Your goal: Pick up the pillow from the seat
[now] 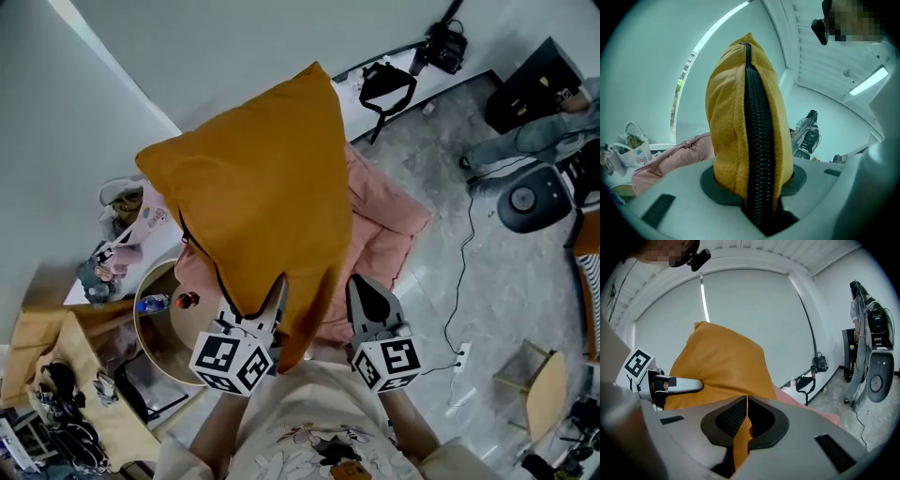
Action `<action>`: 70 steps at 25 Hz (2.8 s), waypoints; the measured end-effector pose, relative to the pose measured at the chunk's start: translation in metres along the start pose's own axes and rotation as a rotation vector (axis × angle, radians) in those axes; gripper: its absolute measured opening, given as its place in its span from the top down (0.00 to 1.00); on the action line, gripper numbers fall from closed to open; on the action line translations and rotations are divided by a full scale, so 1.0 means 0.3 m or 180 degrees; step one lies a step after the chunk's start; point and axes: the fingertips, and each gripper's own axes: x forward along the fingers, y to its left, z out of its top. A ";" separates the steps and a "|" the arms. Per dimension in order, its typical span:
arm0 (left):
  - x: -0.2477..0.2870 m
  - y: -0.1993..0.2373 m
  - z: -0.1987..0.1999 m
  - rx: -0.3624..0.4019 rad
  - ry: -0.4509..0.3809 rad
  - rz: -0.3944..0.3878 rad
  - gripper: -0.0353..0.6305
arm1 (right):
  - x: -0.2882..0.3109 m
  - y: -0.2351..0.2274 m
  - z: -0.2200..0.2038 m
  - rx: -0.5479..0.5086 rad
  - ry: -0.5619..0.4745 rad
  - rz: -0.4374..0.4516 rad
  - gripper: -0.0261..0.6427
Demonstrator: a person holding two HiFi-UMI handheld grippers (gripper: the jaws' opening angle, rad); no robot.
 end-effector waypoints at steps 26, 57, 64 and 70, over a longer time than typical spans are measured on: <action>-0.198 -0.032 0.172 0.0646 -0.0492 0.0010 0.71 | -0.105 0.204 0.187 -0.0391 -0.0524 -0.0102 0.93; -0.508 0.023 0.093 0.0907 -0.0452 -0.0567 0.70 | -0.276 0.527 0.087 -0.0240 -0.0725 -0.0442 0.93; -0.554 -0.020 0.040 0.0835 -0.0403 -0.0467 0.70 | -0.314 0.529 0.053 -0.0275 -0.0602 -0.0491 0.93; -0.569 -0.024 0.010 0.0886 -0.0369 -0.0515 0.70 | -0.298 0.553 0.032 -0.0221 -0.0611 -0.0446 0.93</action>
